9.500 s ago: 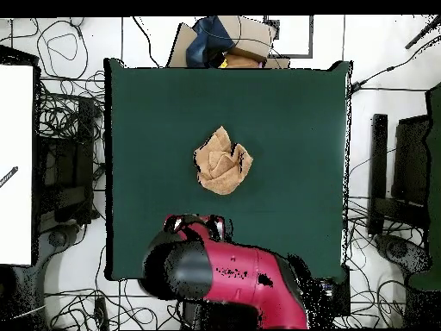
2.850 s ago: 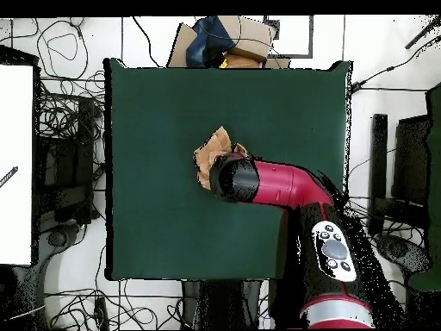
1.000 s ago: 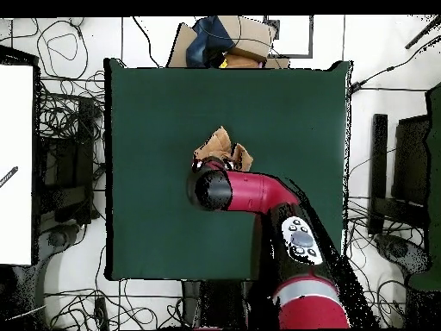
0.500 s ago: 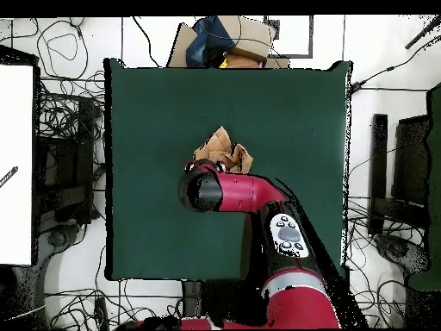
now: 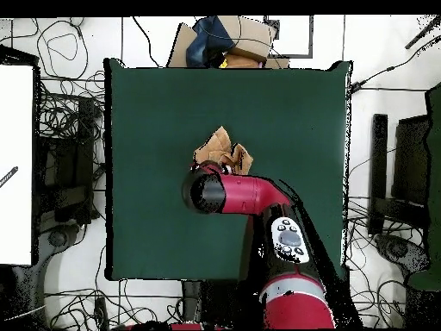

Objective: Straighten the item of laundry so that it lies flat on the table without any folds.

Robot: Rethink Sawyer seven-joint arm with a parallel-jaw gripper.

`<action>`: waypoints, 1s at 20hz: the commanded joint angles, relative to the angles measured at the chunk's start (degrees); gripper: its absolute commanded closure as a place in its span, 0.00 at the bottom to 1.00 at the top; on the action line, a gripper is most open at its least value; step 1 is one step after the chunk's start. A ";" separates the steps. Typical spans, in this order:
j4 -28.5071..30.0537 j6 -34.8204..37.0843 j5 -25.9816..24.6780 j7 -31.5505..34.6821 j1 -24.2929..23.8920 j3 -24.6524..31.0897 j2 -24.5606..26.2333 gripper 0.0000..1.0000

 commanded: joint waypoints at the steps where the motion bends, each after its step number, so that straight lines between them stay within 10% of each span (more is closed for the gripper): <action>1: -3.16 8.54 -2.98 2.92 0.23 -3.29 -2.07 0.00; 20: -3.63 2.02 -3.32 7.16 0.71 -3.20 0.82 0.00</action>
